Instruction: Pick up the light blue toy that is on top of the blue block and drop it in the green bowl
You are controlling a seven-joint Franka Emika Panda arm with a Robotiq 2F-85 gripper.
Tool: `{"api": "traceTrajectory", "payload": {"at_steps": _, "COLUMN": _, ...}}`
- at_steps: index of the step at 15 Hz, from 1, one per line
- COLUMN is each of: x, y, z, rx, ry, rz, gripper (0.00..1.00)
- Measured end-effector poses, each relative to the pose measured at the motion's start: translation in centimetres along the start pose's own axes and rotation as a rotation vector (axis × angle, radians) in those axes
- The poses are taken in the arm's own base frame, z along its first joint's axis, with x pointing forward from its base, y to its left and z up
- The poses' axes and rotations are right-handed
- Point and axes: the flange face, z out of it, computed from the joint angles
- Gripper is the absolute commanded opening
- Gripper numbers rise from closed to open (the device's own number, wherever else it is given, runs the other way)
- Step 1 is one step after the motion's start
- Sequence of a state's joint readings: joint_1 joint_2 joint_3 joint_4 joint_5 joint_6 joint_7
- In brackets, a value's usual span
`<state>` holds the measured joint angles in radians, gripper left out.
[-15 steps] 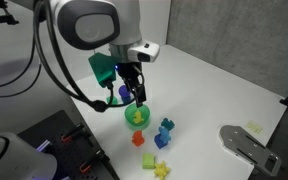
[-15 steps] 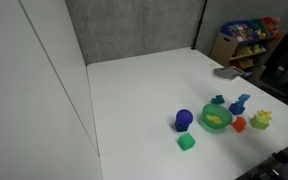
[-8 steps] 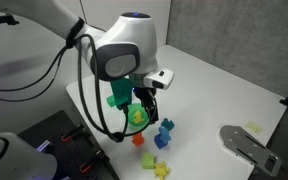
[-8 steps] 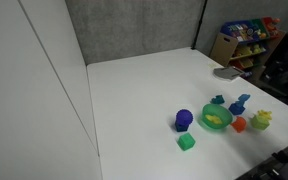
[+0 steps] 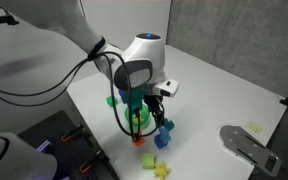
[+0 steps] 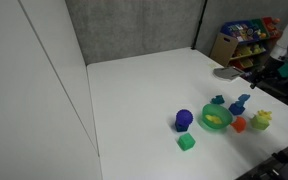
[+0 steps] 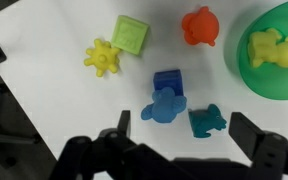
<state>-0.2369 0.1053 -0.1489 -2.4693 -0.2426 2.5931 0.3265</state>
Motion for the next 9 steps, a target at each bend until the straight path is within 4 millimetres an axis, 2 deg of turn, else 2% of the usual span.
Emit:
{"api": "traceTrajectory", "payload": {"at_steps": 4, "x": 1.7, "y": -1.4, "z": 1.7, "rx": -0.015, "ry": -0.002, "rz": -0.023, "gripper": 1.00}}
{"api": "traceTrajectory", "payload": {"at_steps": 9, "x": 3.7, "y": -1.6, "z": 4.2, "rx": -0.030, "ry": -0.023, "rz": -0.006, "gripper": 1.00}}
